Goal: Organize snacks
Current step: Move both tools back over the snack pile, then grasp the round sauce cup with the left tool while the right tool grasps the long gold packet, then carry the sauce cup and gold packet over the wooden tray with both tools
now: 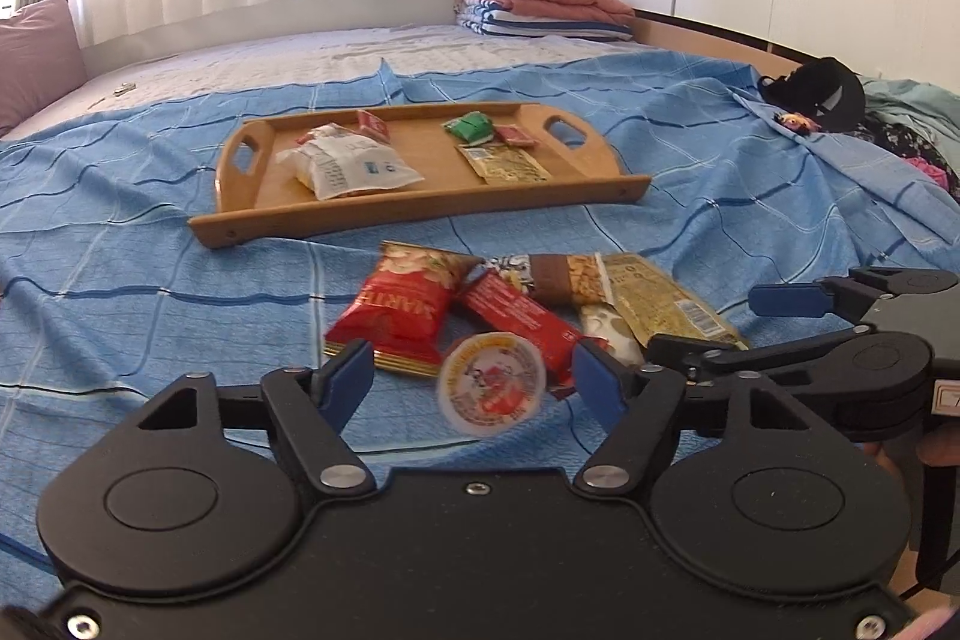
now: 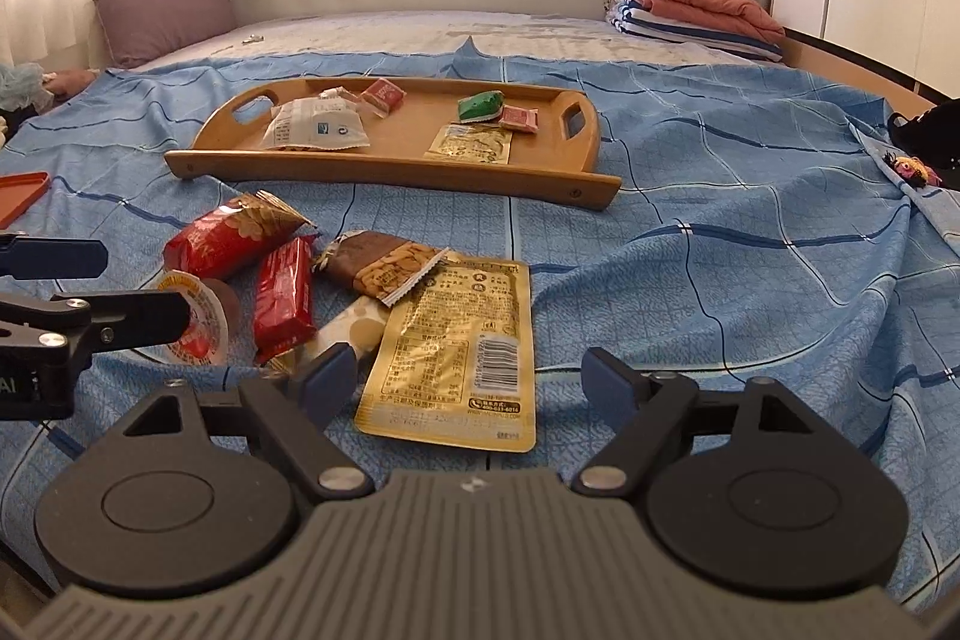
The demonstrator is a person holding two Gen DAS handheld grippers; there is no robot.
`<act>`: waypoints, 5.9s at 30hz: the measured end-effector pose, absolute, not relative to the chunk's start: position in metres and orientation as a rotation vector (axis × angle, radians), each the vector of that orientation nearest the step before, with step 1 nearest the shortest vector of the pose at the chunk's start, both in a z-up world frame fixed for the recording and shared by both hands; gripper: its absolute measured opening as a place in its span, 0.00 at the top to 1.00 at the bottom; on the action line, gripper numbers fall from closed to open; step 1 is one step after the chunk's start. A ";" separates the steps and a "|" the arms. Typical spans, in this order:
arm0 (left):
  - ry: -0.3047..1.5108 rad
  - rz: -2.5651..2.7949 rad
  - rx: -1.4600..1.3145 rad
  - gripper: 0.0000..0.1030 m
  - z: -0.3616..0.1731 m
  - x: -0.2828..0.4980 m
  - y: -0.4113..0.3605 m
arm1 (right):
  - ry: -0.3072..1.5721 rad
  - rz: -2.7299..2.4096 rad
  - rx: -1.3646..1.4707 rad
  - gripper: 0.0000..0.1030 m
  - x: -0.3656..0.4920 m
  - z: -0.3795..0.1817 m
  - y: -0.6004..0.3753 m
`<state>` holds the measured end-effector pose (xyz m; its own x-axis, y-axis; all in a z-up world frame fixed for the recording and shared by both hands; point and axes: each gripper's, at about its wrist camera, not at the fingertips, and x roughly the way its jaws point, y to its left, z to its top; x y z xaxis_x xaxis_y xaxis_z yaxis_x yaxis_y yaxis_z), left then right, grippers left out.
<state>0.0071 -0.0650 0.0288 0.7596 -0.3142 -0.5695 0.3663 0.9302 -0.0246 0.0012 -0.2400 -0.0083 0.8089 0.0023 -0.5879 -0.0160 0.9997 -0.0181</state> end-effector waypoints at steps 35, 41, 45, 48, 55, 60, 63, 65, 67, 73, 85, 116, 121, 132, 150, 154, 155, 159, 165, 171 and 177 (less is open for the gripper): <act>0.620 -0.296 0.041 0.58 -0.003 0.023 -0.061 | 0.661 -0.005 -0.023 0.13 0.025 -0.029 -0.230; 0.628 -0.287 0.053 0.58 0.002 0.020 -0.056 | 0.599 0.010 -0.027 0.33 0.011 -0.022 -0.223; 0.638 -0.263 0.048 0.58 0.006 0.022 -0.049 | 0.594 0.000 0.021 0.34 0.009 -0.019 -0.227; 0.646 -0.259 0.042 0.58 0.010 0.022 -0.043 | 0.585 -0.014 0.036 0.34 0.002 -0.013 -0.228; 0.649 -0.258 0.032 0.58 0.014 0.013 -0.036 | 0.571 -0.019 0.016 0.33 -0.030 -0.006 -0.222; 0.658 -0.242 0.026 0.58 0.013 0.013 -0.034 | 0.575 -0.055 -0.021 0.22 -0.028 -0.012 -0.221; 0.655 -0.237 0.021 0.58 0.013 0.013 -0.032 | 0.570 -0.067 -0.002 0.18 -0.021 -0.014 -0.221; 0.651 -0.239 0.023 0.58 0.014 0.012 -0.031 | 0.568 -0.079 -0.014 0.17 -0.017 -0.016 -0.220; 0.649 -0.236 0.027 0.58 0.014 0.014 -0.030 | 0.576 -0.091 -0.019 0.17 -0.012 -0.019 -0.218; 0.654 -0.227 0.022 0.58 0.013 0.021 -0.029 | 0.598 -0.128 0.039 0.14 -0.001 -0.028 -0.220; 0.636 -0.214 -0.007 0.58 0.031 0.044 -0.018 | 0.550 -0.102 0.088 0.36 0.002 -0.003 -0.220; 0.606 -0.228 -0.017 0.58 0.060 0.092 -0.013 | 0.656 -0.122 0.069 0.37 0.033 -0.020 -0.215; 0.609 -0.220 -0.013 0.58 0.060 0.095 -0.013 | 0.630 -0.102 0.116 0.37 0.033 -0.012 -0.220; 0.612 -0.201 -0.022 0.58 0.068 0.113 -0.011 | 0.537 -0.109 0.140 0.37 0.047 0.027 -0.241; 0.630 -0.213 -0.098 0.58 0.103 0.205 -0.008 | 0.467 -0.076 0.167 0.37 0.129 0.078 -0.271; 0.646 -0.227 -0.111 0.58 0.113 0.240 -0.009 | 0.478 -0.057 0.162 0.37 0.159 0.086 -0.277; 0.645 -0.225 -0.111 0.58 0.113 0.248 -0.010 | 0.481 -0.047 0.169 0.37 0.166 0.086 -0.278; 0.657 -0.248 -0.088 0.58 0.107 0.277 -0.014 | 0.525 -0.046 0.172 0.37 0.195 0.082 -0.282; 0.734 -0.234 -0.075 0.58 0.077 0.308 -0.021 | 0.604 -0.067 0.180 0.37 0.226 0.055 -0.284; 0.761 -0.225 -0.080 0.58 0.058 0.334 -0.026 | 0.656 -0.048 0.167 0.37 0.244 0.033 -0.275; 0.794 -0.206 -0.063 0.58 0.046 0.355 -0.034 | 0.674 -0.020 0.071 0.37 0.263 0.022 -0.255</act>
<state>0.3546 -0.0342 0.0461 0.6822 -0.2070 -0.7013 0.1595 0.9781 -0.1335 0.2626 -0.2549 0.0224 0.7815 0.0046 -0.6239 0.0415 0.9974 0.0594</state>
